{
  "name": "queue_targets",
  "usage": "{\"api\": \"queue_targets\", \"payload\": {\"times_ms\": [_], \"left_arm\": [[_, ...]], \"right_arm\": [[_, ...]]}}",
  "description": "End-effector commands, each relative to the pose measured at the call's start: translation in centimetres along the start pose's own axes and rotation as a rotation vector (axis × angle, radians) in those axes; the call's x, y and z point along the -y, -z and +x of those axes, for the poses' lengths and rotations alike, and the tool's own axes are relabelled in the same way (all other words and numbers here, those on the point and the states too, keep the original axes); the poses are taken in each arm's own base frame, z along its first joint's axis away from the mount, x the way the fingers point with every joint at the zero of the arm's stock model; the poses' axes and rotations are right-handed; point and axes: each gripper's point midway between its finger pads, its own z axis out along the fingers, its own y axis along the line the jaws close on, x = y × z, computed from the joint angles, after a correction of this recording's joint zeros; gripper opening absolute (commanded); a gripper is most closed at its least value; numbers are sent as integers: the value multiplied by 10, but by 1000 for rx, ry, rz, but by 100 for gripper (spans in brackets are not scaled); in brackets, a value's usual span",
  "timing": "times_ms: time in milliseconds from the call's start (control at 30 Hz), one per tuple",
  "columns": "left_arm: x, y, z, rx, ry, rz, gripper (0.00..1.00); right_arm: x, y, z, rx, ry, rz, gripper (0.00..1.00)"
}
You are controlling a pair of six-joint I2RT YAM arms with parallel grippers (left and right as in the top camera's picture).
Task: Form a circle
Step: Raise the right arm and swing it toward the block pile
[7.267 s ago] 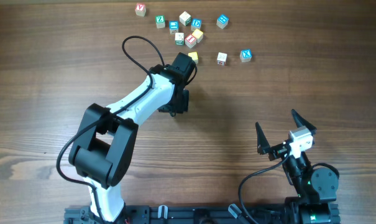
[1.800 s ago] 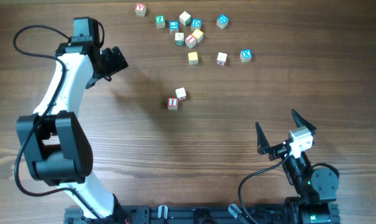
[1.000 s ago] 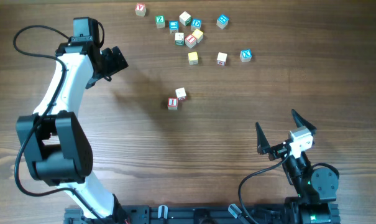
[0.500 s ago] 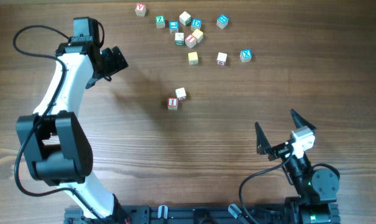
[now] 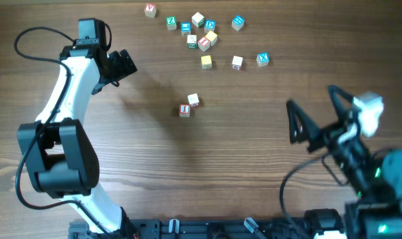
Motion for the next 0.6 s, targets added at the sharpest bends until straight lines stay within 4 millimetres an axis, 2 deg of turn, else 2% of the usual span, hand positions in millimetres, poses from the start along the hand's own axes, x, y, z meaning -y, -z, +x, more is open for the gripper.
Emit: {"api": "queue_targets", "payload": {"times_ms": [0,133,300,400,433,567], "left_arm": [[2,9,-7,25,-1,14,100],[2,9,-7,25,-1,14,100],[2,9,-7,25,-1,14,100],[2,9,-7,25,-1,14,100],[2,9,-7,25,-1,14,100],[2,9,-7,25,-1,14,100]], "right_arm": [[-18,-37,-31,-132,-66,-148,100],[-16,-92,-48,-308,-173,-241,100],[-1,-157,-47,-446,-331,-301,100],[11,-197,-23,-502,-375,-305,100],[14,-212,-3,-536,-392,-304,100],[27,-250,63,-652,-405,-219,100]]}}
